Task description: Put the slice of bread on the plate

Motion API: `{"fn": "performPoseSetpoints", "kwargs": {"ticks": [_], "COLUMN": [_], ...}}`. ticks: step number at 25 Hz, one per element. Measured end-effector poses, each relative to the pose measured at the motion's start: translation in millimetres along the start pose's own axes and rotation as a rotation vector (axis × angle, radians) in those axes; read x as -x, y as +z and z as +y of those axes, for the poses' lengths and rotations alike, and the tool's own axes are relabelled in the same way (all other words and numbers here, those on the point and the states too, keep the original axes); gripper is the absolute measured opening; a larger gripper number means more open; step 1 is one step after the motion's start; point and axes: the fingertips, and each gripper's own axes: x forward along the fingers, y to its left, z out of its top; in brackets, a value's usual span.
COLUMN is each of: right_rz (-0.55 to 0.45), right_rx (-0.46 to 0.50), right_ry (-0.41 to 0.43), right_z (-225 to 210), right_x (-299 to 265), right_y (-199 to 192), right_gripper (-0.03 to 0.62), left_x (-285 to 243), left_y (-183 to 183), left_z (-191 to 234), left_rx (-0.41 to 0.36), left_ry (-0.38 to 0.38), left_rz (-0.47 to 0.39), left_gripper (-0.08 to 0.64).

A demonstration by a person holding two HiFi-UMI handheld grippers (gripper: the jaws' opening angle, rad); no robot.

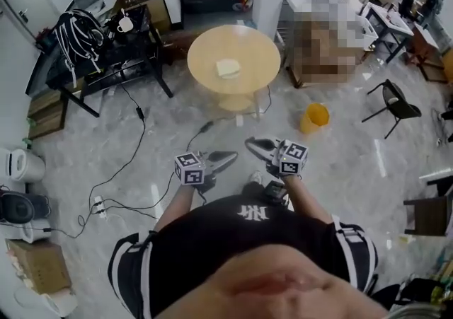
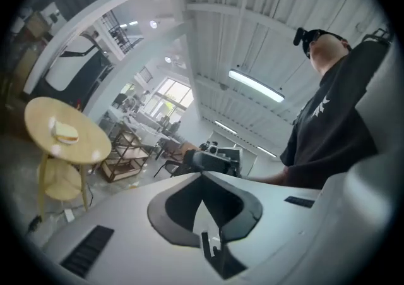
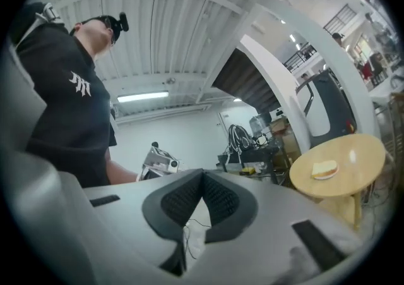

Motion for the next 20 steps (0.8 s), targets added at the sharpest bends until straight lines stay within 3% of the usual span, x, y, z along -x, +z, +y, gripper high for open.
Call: {"fn": "performPoseSetpoints", "kwargs": {"ticks": [4,7,10,15,20], "right_rz": [0.004,0.076,0.079,-0.041,-0.057], "right_rx": [-0.022,-0.025,-0.011,-0.036,-0.011], "right_ry": [0.092,0.134,0.125,-0.009,0.037], "right_z": [72,104,111,95,111], "right_x": [-22,-25,-22,-19,-21], "right_y": [-25,-47,-47,-23,-14], "right_gripper": [0.003,0.003,0.003,0.002,0.002], "left_x": [46,51,48,54,64], "left_y": [-35,-44,-38,-25,-31], "left_z": [-25,-41,-54,-76,-78], "left_rx": [0.089,0.093,0.041,0.013,0.013], "left_ry": [0.016,-0.015,-0.055,-0.077,-0.060], "left_rz": [-0.011,-0.003,0.002,-0.041,-0.022], "left_gripper": [0.012,0.012,0.014,0.012,0.012]}}
